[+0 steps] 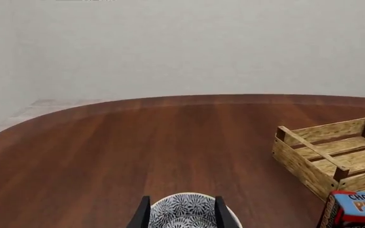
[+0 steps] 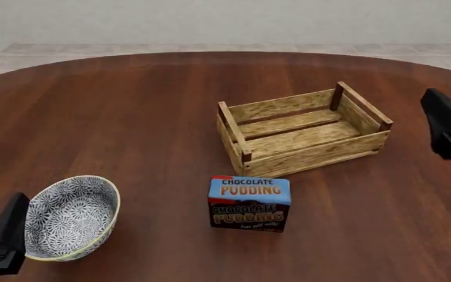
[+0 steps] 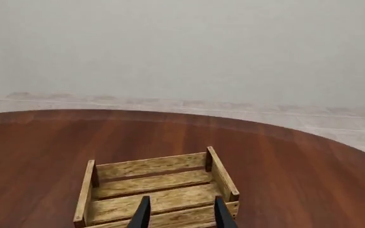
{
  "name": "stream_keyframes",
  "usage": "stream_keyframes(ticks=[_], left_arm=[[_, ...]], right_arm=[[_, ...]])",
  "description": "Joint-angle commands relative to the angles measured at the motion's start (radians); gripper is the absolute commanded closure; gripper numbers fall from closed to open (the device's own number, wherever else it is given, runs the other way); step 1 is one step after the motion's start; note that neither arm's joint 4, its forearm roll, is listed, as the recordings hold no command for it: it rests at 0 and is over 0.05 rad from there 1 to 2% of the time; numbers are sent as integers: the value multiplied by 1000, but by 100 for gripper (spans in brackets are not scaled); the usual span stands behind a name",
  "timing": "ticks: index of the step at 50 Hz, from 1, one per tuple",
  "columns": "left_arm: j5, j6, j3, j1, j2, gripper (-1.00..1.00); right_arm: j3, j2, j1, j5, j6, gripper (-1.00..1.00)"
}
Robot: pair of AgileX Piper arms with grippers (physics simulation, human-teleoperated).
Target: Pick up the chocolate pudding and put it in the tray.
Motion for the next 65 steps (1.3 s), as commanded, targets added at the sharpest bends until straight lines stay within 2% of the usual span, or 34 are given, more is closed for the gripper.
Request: stream_keyframes(ticks=[1, 4, 5, 9, 11, 14, 16, 19, 20, 24, 32, 35, 37, 49, 65], left_arm=[[2, 4, -5, 2, -1, -100], [2, 4, -6, 4, -1, -100], [3, 4, -7, 4, -1, -100], [-8, 4, 3, 5, -2, -100], [-5, 4, 1, 6, -1, -100], [-1, 6, -5, 9, -1, -100], [-8, 7, 3, 10, -2, -100], [-7, 10, 2, 10, -2, -100], [-5, 12, -1, 9, -1, -100], [-3, 17, -2, 9, -1, -100], [-2, 24, -2, 11, 0, -100], [-4, 26, -1, 11, 2, -100], [-5, 28, 2, 10, 1, -100], [-2, 22, -1, 16, 0, -100], [-9, 15, 3, 21, -2, -100]], right_arm=[[-206, 176, 70, 66, -48, -100], [-257, 209, 73, 79, -59, -100], [-269, 225, 81, 79, -102, -100], [-320, 284, 131, 93, -86, -100], [-361, 313, 155, 107, -134, -100], [-472, 395, 216, 183, -79, -100], [-506, 427, 244, 207, -87, -100], [-570, 489, 279, 255, -60, -100], [-592, 513, 293, 271, -79, -100], [-637, 552, 326, 298, -68, -100], [-734, 645, 375, 362, -147, -100], [-771, 667, 379, 379, -156, -100], [-788, 683, 400, 392, -190, -100], [-891, 773, 434, 460, -207, -100], [-1014, 884, 509, 570, -275, -100]])
